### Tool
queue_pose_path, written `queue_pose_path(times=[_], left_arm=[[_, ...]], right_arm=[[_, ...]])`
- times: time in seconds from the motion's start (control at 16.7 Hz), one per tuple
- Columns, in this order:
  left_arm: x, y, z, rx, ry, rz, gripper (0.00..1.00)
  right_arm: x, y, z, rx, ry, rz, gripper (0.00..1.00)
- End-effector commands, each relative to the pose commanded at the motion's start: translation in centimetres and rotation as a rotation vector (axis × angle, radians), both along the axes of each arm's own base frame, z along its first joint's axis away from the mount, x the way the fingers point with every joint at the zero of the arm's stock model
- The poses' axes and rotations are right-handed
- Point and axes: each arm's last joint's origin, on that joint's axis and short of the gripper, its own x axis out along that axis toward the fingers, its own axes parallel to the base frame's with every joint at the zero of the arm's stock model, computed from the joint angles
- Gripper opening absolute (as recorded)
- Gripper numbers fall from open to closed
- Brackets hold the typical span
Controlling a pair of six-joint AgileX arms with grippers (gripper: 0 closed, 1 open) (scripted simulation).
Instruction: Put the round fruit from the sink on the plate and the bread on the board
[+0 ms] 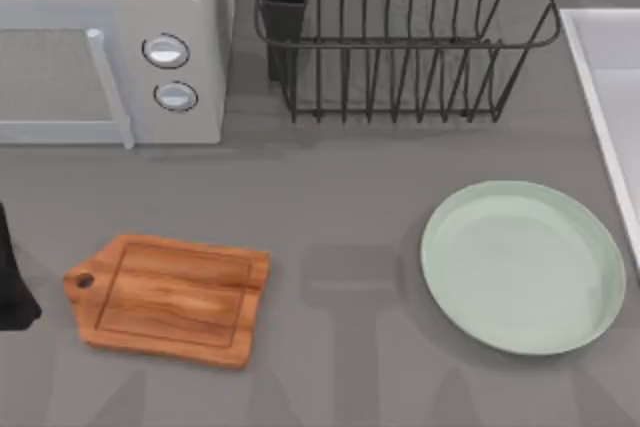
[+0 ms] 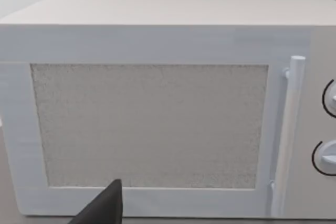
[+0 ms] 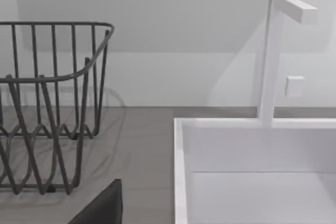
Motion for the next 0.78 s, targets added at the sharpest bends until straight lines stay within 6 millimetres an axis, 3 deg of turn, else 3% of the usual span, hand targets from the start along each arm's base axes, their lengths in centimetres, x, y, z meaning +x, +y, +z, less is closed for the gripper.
queue_pose_path(times=[0.42, 0.78], left_arm=[[0.0, 0.0, 0.0, 0.0, 0.0, 0.0, 1.0], [0.0, 0.0, 0.0, 0.0, 0.0, 0.0, 1.0]], right_arm=[[0.0, 0.0, 0.2, -0.002, 0.007, -0.002, 1.0], [1.1, -0.6, 4.2, -0.049, 0.219, -0.051, 1.0]])
